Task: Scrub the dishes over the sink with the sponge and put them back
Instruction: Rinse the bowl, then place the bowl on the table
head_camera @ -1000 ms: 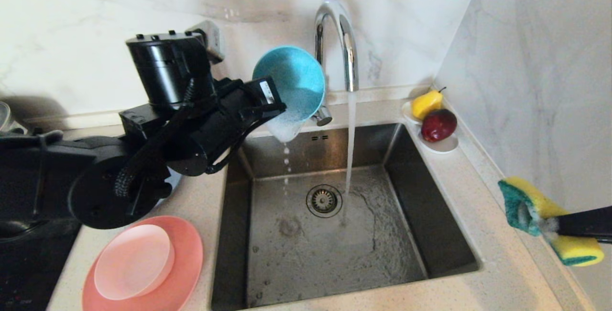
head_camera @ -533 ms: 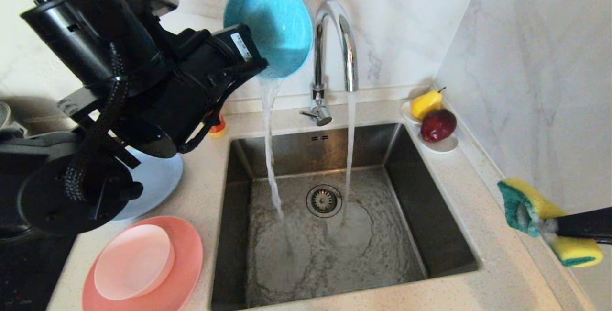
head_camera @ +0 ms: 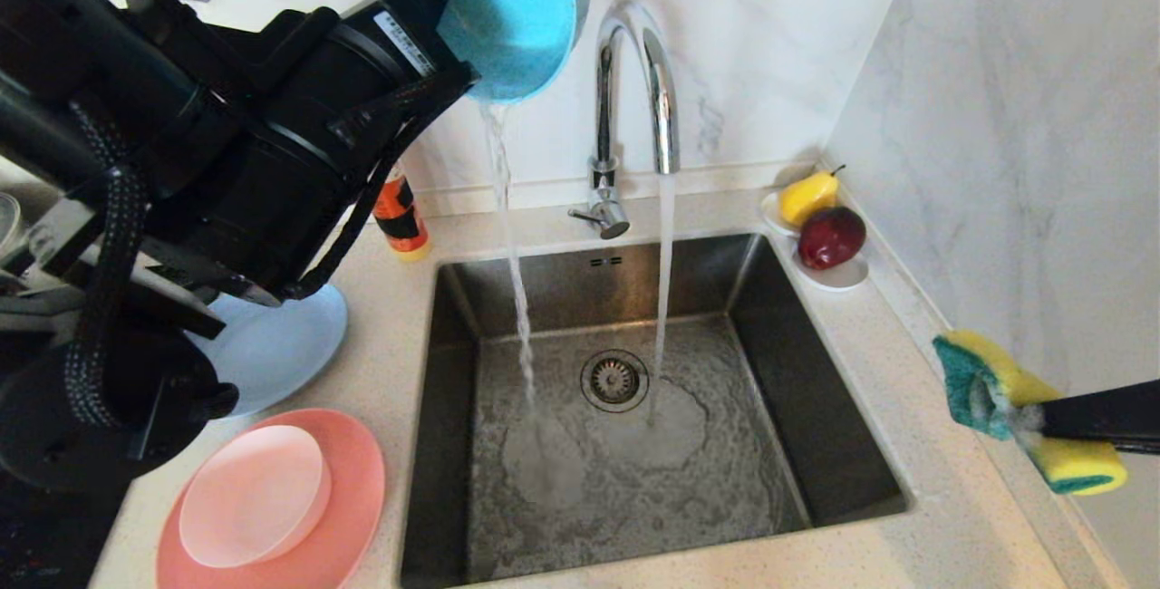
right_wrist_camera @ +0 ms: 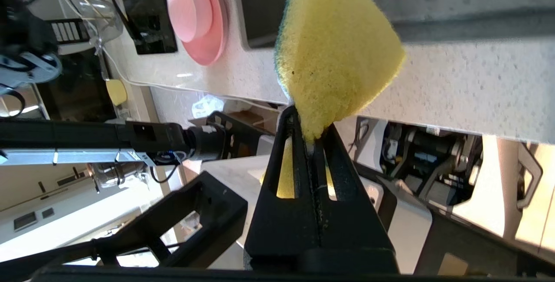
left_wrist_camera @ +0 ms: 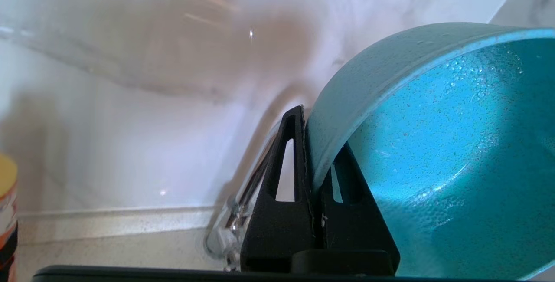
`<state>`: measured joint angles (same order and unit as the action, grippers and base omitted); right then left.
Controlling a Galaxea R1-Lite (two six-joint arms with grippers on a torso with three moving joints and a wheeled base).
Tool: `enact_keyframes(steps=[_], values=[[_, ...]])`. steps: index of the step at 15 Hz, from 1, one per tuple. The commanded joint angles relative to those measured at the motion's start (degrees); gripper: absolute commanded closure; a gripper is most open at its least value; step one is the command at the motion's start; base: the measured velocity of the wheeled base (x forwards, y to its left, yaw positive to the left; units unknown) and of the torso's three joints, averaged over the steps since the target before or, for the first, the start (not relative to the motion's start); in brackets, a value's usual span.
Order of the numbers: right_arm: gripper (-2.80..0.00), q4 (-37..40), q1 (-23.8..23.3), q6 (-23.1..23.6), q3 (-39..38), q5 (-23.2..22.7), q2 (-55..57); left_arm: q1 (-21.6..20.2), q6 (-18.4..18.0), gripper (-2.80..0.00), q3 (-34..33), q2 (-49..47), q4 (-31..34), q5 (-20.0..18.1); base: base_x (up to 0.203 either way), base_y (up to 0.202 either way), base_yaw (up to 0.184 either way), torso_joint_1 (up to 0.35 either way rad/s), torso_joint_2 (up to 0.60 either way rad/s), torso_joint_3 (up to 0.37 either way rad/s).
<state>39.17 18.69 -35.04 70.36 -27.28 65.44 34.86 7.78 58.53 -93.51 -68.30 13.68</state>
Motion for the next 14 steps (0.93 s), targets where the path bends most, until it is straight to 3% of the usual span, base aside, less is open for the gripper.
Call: enact_keyframes(steps=[1,4,6,10,12,14], values=[[0.0,0.12,0.03,-0.21,-0.05,-0.14,0.22,-0.05,0.04,0.0,-0.79,0.09,-0.71,0.05,0.0,0.0,0.0,0.0,0.0,0.0],[0.0,0.21,0.03,-0.21,-0.05,-0.14,-0.14,-1.04,-0.26,0.0,-0.7,0.17,1.61,0.08,0.0,0.0,0.0,0.0,0.0,0.0],[0.0,0.21,0.03,-0.21,-0.05,-0.05,-0.49,-3.04,-0.19,0.0,-0.14,1.03,13.53,0.38,0.0,0.0,0.0,0.0,0.0,0.0],[0.0,0.12,-0.52,-0.12,-0.25,-0.05,-0.59,-9.48,3.21,0.0,6.44,3.43,47.66,-0.1,0.0,0.0,0.0,0.0,0.0,0.0],[0.0,-0.14,-0.85,-0.03,-1.33,0.03,-0.71,-12.98,5.87,0.0,14.26,3.85,71.22,-1.55,0.0,0.0,0.0,0.0,0.0,0.0],[0.0,-0.23,-0.93,0.04,-1.99,0.04,-0.58,-17.21,12.98,0.0,25.88,2.61,89.06,-2.26,0.0,0.0,0.0,0.0,0.0,0.0]])
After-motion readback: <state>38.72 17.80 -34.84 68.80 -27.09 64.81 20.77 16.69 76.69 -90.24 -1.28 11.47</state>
